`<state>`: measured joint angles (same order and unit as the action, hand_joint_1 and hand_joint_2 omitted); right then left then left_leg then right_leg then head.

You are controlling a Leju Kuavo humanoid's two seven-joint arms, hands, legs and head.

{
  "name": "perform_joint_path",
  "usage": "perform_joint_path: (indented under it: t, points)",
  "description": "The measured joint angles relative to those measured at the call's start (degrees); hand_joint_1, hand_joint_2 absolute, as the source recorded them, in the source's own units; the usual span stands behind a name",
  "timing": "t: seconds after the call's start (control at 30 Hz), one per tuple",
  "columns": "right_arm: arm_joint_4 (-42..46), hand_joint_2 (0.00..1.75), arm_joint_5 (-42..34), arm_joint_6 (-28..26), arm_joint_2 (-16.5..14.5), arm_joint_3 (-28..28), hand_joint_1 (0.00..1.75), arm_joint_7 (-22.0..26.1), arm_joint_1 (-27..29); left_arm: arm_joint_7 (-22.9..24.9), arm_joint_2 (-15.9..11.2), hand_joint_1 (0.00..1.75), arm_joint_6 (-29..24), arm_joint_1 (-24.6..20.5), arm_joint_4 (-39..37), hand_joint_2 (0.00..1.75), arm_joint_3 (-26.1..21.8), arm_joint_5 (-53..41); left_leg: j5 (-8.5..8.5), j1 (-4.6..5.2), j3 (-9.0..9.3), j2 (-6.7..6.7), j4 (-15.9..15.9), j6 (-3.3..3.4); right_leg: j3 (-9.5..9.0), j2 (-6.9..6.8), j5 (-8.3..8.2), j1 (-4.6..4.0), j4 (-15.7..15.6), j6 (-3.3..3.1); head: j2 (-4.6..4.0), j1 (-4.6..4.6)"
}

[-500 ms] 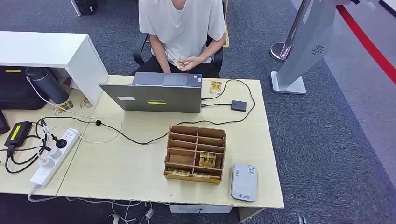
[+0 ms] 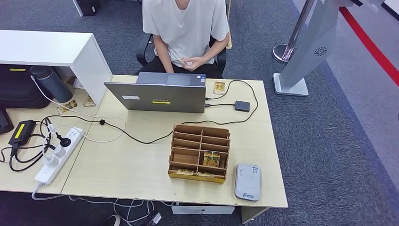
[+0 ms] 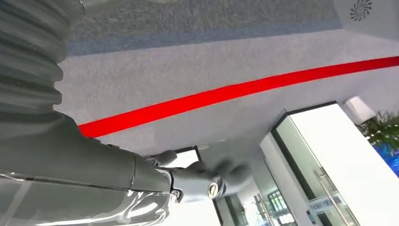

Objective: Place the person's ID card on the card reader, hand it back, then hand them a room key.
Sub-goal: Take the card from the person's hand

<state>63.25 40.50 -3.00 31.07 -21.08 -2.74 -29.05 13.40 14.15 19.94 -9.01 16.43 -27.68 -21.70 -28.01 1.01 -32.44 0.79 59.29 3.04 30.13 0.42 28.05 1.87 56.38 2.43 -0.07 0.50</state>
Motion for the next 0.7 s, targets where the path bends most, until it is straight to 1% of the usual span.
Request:
perform_joint_path:
  t: [0.1,0.2,0.37,0.43,0.57,0.63,0.7]
  points:
    - [-0.02,1.75,0.58,0.78,1.08,1.54,0.00,-0.40,-2.88,-0.57,-0.15,0.00,0.20,0.06,-0.11,1.75,0.41,-0.02,0.09,0.01,-0.20,0.08,-0.07,-0.05,0.21,-0.07,0.01,0.02,0.06,-0.01,0.00,0.01]
    - [0.75,1.75,1.03,1.75,1.58,3.78,0.00,0.22,-5.37,-1.48,-0.17,0.00,0.25,0.17,-0.12,1.75,0.82,-0.23,0.09,-0.01,-0.20,0.06,-0.11,-0.05,0.24,-0.05,0.03,0.00,0.06,-0.04,0.00,0.01]
    - [5.21,1.75,2.56,2.92,1.68,9.15,0.00,1.37,-6.49,-5.76,-0.48,0.00,-0.69,1.83,-0.12,1.75,1.63,-1.34,0.09,-0.02,-0.23,0.10,-0.17,-0.06,0.25,-0.09,0.07,0.00,0.07,-0.09,0.00,0.02]
    - [7.39,1.75,4.39,2.95,1.64,12.00,0.00,1.47,-6.72,-6.53,-0.56,0.00,-2.09,2.09,-0.12,1.75,2.20,-2.65,0.09,-0.02,-0.24,0.10,-0.17,-0.06,0.25,-0.09,0.07,0.00,0.07,-0.09,0.00,0.01]
    - [11.87,1.75,8.35,2.83,1.11,18.66,0.00,0.84,-7.17,-7.48,-0.54,0.00,-7.37,1.98,-0.12,1.75,4.38,-6.71,0.11,-0.02,-0.24,0.11,-0.18,-0.07,0.24,-0.10,0.07,0.00,0.07,-0.10,0.00,0.01]
    - [13.63,1.75,10.15,2.99,0.36,22.01,0.00,0.71,-7.66,-7.59,-0.47,0.00,-9.44,1.60,-0.12,1.75,5.83,-8.71,0.12,-0.02,-0.24,0.10,-0.18,-0.09,0.24,-0.09,0.06,0.00,0.08,-0.10,0.00,0.01]
    - [14.58,1.75,11.99,3.20,-0.90,25.44,0.00,0.75,-8.77,-7.46,-0.31,0.00,-10.38,0.90,-0.10,1.75,7.28,-10.03,0.14,-0.02,-0.23,0.08,-0.18,-0.12,0.24,-0.07,0.05,0.01,0.10,-0.11,0.00,0.01]
